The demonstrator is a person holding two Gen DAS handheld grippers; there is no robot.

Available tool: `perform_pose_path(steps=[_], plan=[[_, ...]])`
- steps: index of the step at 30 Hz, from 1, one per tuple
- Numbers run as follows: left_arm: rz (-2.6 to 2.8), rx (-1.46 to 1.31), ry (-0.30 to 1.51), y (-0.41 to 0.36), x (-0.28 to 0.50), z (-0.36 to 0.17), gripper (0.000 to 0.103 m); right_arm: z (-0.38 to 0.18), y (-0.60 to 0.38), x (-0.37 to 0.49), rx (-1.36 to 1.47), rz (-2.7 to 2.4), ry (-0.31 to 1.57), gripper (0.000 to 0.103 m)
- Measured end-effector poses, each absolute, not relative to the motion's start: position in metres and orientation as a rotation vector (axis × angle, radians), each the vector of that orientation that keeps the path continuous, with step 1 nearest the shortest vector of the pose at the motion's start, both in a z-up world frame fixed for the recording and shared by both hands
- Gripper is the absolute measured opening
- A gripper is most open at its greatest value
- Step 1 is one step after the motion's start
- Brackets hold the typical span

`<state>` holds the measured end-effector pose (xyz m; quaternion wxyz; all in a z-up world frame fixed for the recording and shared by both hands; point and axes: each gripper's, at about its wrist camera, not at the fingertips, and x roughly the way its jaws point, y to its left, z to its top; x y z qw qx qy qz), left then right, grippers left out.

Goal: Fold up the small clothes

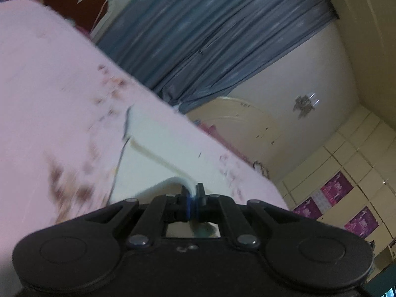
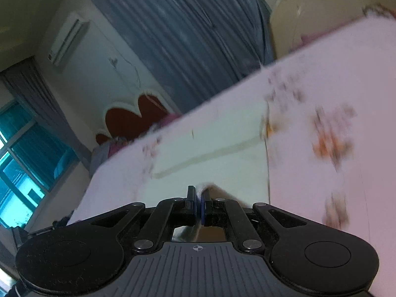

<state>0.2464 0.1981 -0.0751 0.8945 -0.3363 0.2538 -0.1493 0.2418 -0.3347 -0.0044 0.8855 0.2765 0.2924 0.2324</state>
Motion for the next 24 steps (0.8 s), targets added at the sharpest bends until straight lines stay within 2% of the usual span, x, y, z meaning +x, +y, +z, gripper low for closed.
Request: perform_pose_path(steps=[4,9,17,24], plan=[[-0.309,-0.718,0.495,0.2,0.31,-0.066,0.003,0.013,-0.331,0.301,0.546,0.453,0.578,0.002],[-0.283,-0.757,0.537,0.204,0.388,-0.078,0.003,0.002,-0.324,0.383,0.565,0.403,0.615,0.002],[-0.245,-0.725,0.704,0.206,0.5,-0.125,0.003,-0.054,-0.32,0.5,0.647,0.317,0.742,0.002],[-0.217,-0.707,0.797,0.209,0.556,-0.156,0.003,-0.105,-0.324,0.553,0.722,0.263,0.844,0.002]])
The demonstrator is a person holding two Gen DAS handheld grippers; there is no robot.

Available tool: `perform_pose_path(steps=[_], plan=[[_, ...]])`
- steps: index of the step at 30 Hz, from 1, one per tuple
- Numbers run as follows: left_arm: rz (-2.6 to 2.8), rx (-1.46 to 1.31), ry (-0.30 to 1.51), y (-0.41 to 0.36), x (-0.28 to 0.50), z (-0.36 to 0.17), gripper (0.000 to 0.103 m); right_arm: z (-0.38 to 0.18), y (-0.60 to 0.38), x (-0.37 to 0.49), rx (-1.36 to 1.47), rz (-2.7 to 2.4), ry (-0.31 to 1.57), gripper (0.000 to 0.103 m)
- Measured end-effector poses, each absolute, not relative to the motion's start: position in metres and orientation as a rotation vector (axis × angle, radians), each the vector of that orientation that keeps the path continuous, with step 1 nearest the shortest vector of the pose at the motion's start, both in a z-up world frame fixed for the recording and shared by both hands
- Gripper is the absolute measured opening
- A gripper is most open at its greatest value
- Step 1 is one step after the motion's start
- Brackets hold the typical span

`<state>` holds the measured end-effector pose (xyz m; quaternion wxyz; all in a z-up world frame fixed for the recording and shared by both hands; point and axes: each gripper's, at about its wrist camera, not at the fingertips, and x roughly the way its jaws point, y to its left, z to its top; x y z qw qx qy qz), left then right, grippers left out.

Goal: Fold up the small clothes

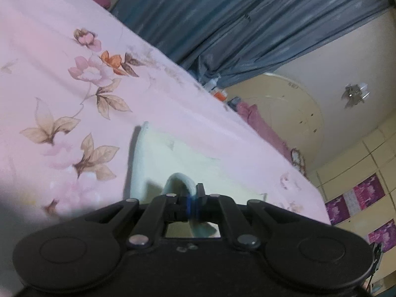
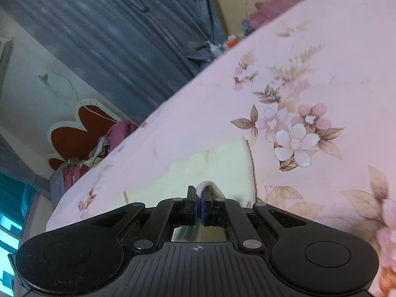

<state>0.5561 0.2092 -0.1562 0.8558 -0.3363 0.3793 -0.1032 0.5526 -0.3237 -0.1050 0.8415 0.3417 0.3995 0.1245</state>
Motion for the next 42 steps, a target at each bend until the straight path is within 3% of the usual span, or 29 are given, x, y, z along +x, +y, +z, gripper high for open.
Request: perform_pose_path(steps=[6,7,8,9,10,11,12,13,14,15,16,17,19,21,23,26,27,33,37,40,41,42], plan=[[-0.269,-0.712,0.812,0.207,0.578,-0.165,0.008,-0.127,-0.329,0.574,0.795,0.244,0.86,0.002],[-0.276,-0.713,0.803,0.207,0.58,-0.165,0.015,-0.126,-0.33,0.576,0.8,0.238,0.846,0.003],[-0.274,-0.713,0.785,0.209,0.581,-0.164,0.032,-0.125,-0.331,0.577,0.805,0.231,0.833,0.003],[-0.267,-0.718,0.767,0.211,0.58,-0.162,0.054,-0.125,-0.333,0.58,0.806,0.22,0.825,0.012],[-0.252,-0.72,0.74,0.213,0.577,-0.158,0.063,-0.12,-0.334,0.579,0.793,0.198,0.801,0.046],[-0.235,-0.707,0.718,0.215,0.575,-0.155,0.072,-0.115,-0.335,0.577,0.765,0.174,0.764,0.064],[-0.238,-0.691,0.708,0.217,0.575,-0.152,0.07,-0.109,-0.336,0.574,0.731,0.161,0.725,0.076],[-0.252,-0.666,0.716,0.217,0.576,-0.15,0.068,-0.106,-0.337,0.576,0.714,0.174,0.72,0.076],[-0.262,-0.638,0.73,0.216,0.578,-0.149,0.058,-0.104,-0.336,0.578,0.697,0.192,0.734,0.075],[-0.274,-0.593,0.753,0.213,0.581,-0.149,0.048,-0.102,-0.333,0.58,0.662,0.208,0.742,0.07],[-0.28,-0.555,0.773,0.21,0.583,-0.15,0.046,-0.101,-0.328,0.583,0.627,0.224,0.754,0.054],[-0.284,-0.508,0.793,0.205,0.586,-0.15,0.044,-0.103,-0.323,0.586,0.593,0.236,0.773,0.048],[-0.294,-0.426,0.822,0.194,0.591,-0.152,0.04,-0.106,-0.309,0.592,0.508,0.256,0.802,0.044],[-0.303,-0.357,0.843,0.183,0.594,-0.154,0.032,-0.11,-0.296,0.597,0.419,0.268,0.826,0.042],[-0.292,-0.293,0.854,0.174,0.596,-0.157,0.023,-0.116,-0.281,0.601,0.319,0.277,0.861,0.035],[-0.294,-0.277,0.847,0.173,0.597,-0.158,0.003,-0.123,-0.263,0.601,0.173,0.279,0.884,0.014],[-0.291,-0.278,0.836,0.173,0.597,-0.156,0.003,-0.123,-0.26,0.599,0.142,0.285,0.875,0.002],[-0.265,-0.311,0.755,0.177,0.591,-0.148,0.003,-0.109,-0.263,0.589,0.11,0.251,0.754,0.001],[-0.237,-0.301,0.802,0.176,0.6,-0.162,0.004,-0.123,-0.262,0.599,0.092,0.223,0.808,0.001],[-0.22,-0.316,0.805,0.177,0.599,-0.158,0.016,-0.13,-0.264,0.603,0.112,0.202,0.851,0.002],[-0.183,-0.29,0.788,0.176,0.594,-0.15,0.03,-0.125,-0.263,0.604,0.112,0.184,0.862,0.003],[-0.151,-0.246,0.75,0.173,0.587,-0.142,0.037,-0.119,-0.261,0.603,0.09,0.154,0.861,0.021]])
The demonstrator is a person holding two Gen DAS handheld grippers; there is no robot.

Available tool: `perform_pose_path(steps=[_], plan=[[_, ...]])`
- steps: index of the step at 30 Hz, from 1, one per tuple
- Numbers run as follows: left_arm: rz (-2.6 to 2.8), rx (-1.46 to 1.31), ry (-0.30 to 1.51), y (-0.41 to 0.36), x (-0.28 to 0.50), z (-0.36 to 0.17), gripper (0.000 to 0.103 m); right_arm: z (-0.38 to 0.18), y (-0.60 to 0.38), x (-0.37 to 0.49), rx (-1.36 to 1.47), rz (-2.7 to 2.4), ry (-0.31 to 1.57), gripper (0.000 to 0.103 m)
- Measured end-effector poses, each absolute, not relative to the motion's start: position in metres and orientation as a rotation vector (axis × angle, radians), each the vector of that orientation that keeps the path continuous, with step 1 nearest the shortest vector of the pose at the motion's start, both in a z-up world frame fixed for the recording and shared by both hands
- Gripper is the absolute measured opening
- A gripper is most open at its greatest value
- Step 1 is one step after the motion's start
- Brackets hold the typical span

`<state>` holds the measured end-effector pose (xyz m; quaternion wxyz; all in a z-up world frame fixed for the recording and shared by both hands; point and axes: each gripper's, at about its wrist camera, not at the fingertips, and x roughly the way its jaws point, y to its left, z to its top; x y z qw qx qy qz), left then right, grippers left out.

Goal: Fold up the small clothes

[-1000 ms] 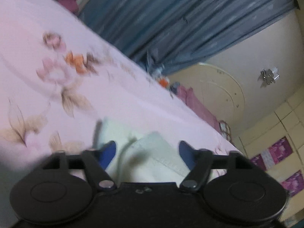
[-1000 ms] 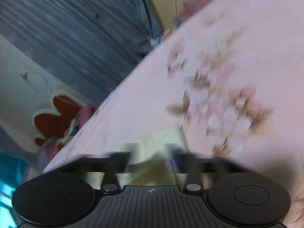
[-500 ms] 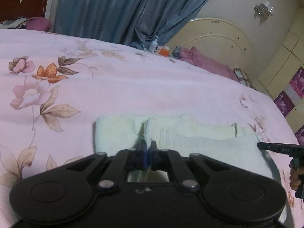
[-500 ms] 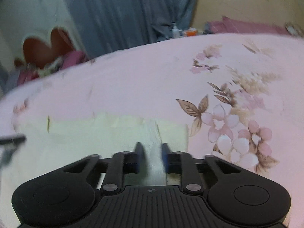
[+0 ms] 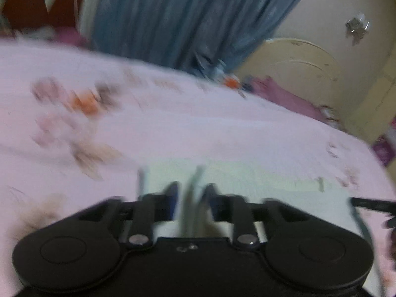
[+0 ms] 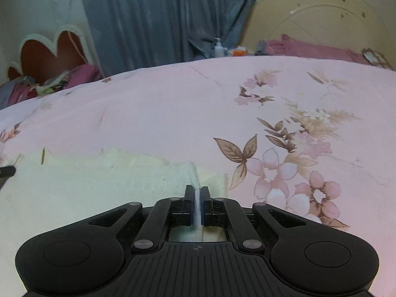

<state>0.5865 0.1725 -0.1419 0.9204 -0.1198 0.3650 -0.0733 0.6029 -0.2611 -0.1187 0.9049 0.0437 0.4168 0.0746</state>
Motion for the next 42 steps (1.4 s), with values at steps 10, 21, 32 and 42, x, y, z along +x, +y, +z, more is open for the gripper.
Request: perform_pose_path(steps=[10,21,32,42], plan=[[-0.392,-0.06,0.762,0.062,0.59,-0.146,0.049,-0.114,-0.145,0.571,-0.063,0.503,0.781,0.056],[-0.223,-0.072,0.68,0.11,0.58,-0.139,0.055,-0.109,-0.231,0.577,-0.008,0.197,0.766,0.057],[-0.305,-0.036,0.734,0.077,0.545,-0.154,0.055,-0.122,-0.183,0.533,-0.093,0.364,0.792,0.056],[-0.381,0.043,0.731,0.051,0.513,-0.159,0.054,-0.123,-0.146,0.491,-0.234,0.487,0.784,0.044]])
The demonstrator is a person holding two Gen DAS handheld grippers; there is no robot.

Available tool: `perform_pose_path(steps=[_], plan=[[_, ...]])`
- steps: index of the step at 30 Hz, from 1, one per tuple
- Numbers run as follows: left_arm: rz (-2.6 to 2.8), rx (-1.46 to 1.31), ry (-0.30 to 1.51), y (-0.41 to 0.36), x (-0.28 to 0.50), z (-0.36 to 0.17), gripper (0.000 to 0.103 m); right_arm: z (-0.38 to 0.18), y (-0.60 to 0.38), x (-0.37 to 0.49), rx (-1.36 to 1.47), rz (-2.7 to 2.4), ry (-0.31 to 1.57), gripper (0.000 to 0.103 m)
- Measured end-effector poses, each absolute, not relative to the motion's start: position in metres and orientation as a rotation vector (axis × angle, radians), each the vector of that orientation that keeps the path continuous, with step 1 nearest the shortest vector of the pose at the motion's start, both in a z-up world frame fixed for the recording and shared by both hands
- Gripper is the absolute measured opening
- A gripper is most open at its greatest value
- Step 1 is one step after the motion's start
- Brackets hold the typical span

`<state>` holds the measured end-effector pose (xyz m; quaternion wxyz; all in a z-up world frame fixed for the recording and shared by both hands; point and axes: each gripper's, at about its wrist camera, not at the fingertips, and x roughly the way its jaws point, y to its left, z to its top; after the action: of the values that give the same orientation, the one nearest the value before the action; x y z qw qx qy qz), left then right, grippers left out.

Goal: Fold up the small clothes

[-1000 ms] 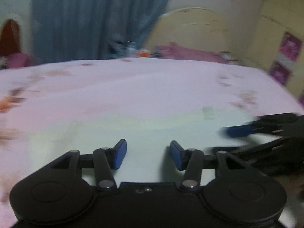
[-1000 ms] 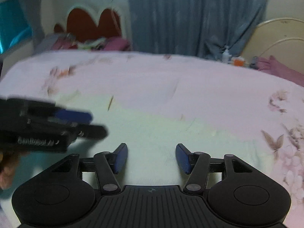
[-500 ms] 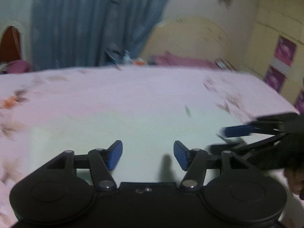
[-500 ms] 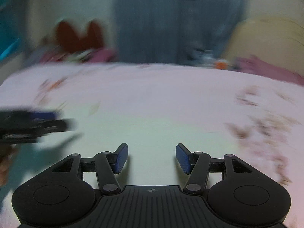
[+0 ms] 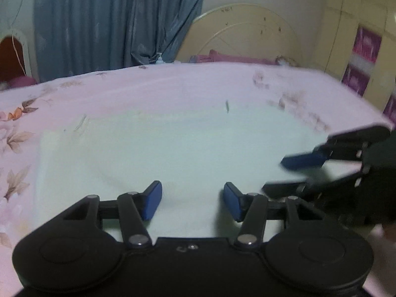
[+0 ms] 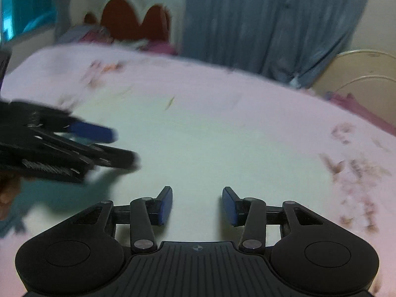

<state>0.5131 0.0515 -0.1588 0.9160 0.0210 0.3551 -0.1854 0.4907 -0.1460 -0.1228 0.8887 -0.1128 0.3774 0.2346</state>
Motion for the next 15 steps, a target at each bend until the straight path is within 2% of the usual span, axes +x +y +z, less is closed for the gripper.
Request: perform_pose_path(steps=[5,6,7,9,15], plan=[[-0.394,-0.015,0.699,0.067,0.484,-0.14,0.054,-0.105,-0.167,0.469,-0.147,0.459,0.77,0.043],[-0.392,-0.013,0.688,0.065,0.476,-0.138,0.053,-0.1,-0.164,0.454,-0.126,0.479,0.765,0.037],[-0.391,-0.014,0.688,0.064,0.468,-0.138,0.052,-0.097,-0.16,0.445,-0.113,0.505,0.774,0.025],[-0.385,-0.012,0.723,0.057,0.453,-0.143,0.046,-0.1,-0.148,0.428,-0.126,0.529,0.807,0.019],[-0.364,0.018,0.771,0.046,0.42,-0.159,0.045,-0.117,-0.128,0.386,-0.11,0.575,0.842,0.019]])
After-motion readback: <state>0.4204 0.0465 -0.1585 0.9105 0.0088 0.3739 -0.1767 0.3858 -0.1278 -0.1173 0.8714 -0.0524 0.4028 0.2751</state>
